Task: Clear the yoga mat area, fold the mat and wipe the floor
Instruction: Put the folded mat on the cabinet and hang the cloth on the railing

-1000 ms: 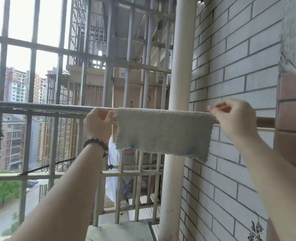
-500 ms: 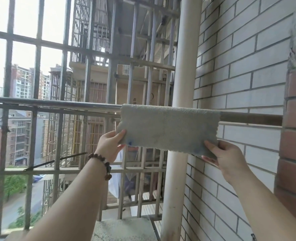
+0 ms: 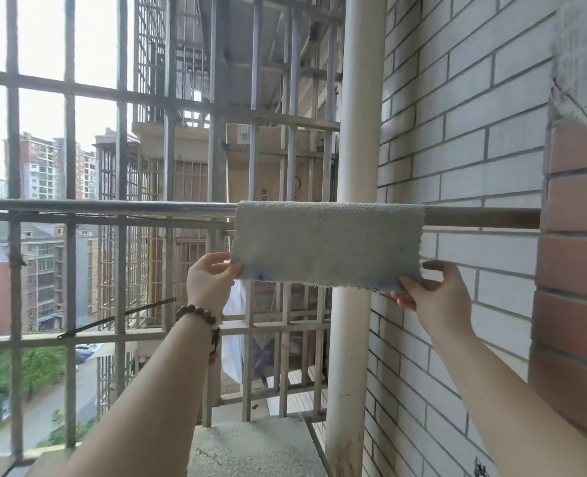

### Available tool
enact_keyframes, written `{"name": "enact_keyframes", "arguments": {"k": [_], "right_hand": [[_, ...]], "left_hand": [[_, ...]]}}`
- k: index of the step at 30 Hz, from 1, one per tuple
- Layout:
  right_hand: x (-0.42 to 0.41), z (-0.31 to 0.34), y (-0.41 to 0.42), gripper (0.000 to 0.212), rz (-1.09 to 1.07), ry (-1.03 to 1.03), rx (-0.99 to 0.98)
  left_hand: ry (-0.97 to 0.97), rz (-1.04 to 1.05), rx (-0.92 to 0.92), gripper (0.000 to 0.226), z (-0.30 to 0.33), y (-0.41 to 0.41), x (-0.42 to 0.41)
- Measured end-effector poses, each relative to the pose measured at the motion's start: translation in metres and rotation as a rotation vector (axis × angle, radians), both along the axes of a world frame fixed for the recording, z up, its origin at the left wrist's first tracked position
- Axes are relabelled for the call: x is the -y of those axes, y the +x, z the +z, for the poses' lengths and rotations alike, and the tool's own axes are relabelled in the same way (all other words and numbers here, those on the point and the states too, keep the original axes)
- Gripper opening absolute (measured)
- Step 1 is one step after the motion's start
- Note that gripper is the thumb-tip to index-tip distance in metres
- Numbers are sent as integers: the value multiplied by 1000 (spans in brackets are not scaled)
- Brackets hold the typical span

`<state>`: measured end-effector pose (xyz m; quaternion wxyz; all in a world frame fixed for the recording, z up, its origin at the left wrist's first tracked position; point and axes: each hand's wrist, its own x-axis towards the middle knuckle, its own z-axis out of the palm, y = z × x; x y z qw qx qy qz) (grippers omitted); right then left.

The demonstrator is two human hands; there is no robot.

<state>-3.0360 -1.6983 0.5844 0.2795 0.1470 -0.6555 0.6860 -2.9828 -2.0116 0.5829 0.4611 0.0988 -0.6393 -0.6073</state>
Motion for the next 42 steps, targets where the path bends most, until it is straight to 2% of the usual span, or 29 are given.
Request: {"name": "enact_keyframes", "arguments": {"k": [3, 6, 11, 15, 19, 22, 28, 34, 37, 42], "right_hand": [[-3, -4, 13, 45, -130, 152, -51], [-6, -12, 31, 53, -199, 289, -126], [-4, -38, 55, 42, -202, 504, -242], [4, -75, 77, 40, -117, 601, -226], [11, -120, 98, 43, -54, 671, -214], [16, -163, 107, 43, -7, 760, -209], [21, -255, 146, 46, 253, 905, -135], [17, -308, 194, 43, 412, 986, -60], [14, -324, 216, 44, 473, 1002, -44], [6, -343, 251, 41, 528, 1019, -38]], "left_hand": [[-184, 141, 68, 27, -7, 11, -11], [-328, 178, 128, 31, -21, 28, -28], [-600, 248, 266, 44, -53, 59, -64], [-809, 391, 362, 48, -87, 90, -94], [-921, 493, 476, 58, -125, 122, -115], [-928, 503, 569, 58, -153, 152, -129], [-863, 519, 795, 55, -228, 213, -158], [-770, 471, 1015, 58, -288, 267, -184], [-740, 488, 1071, 58, -309, 291, -197], [-698, 504, 1065, 57, -334, 333, -220]]}}
